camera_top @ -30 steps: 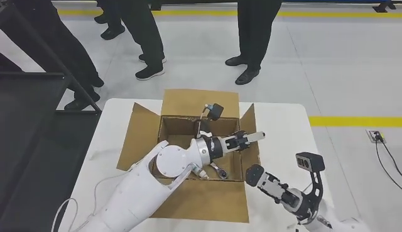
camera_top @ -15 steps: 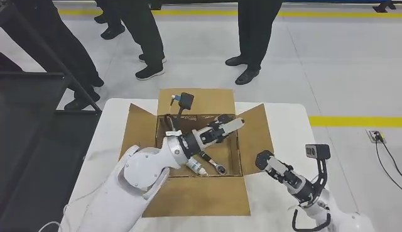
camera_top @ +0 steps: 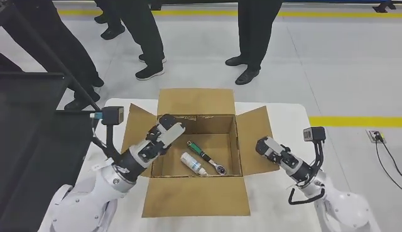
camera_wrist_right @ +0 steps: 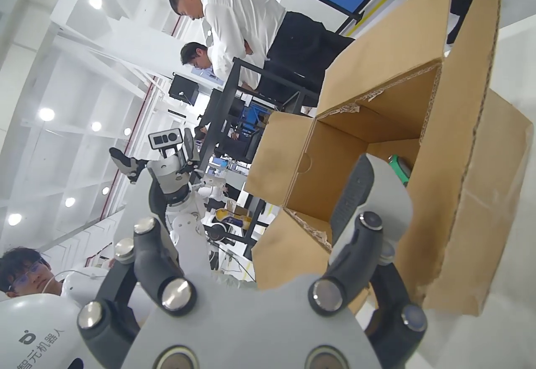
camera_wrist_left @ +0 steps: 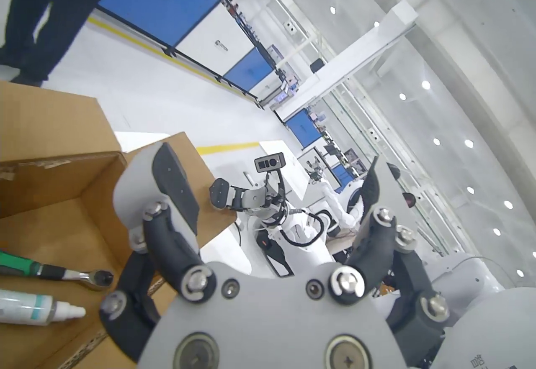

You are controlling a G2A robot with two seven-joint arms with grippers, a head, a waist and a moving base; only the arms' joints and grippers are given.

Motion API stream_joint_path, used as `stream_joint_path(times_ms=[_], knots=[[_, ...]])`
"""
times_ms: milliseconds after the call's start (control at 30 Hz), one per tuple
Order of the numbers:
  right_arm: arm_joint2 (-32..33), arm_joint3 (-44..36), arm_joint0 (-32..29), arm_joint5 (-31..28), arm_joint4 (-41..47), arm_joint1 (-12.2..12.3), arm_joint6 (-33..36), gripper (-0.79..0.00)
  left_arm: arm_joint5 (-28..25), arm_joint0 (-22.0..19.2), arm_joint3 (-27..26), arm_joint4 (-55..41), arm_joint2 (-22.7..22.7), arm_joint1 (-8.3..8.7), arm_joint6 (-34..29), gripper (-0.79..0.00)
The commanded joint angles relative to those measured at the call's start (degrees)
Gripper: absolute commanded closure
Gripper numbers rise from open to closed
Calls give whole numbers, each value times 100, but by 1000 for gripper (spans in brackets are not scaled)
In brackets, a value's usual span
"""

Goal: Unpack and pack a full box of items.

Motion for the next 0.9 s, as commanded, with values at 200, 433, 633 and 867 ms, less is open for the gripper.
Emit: stream_joint_path(times_ms=[200, 433, 633, 867], knots=[[106, 539, 183, 275, 216, 44, -140, -785, -348, 1318, -230, -528, -1500, 31, 640, -785], [106, 539, 183, 275, 216, 44, -140, -785, -364, 1428, -250, -570, -1600, 33, 626, -785], [-38, 555, 250, 477, 268, 38, -194, -785, -358, 1398, -218, -819, -1566, 19, 749, -785], [-156, 1000, 405, 753, 146, 73, -131, -785, -404, 1635, 129, -1252, -2004, -9, 1173, -785]])
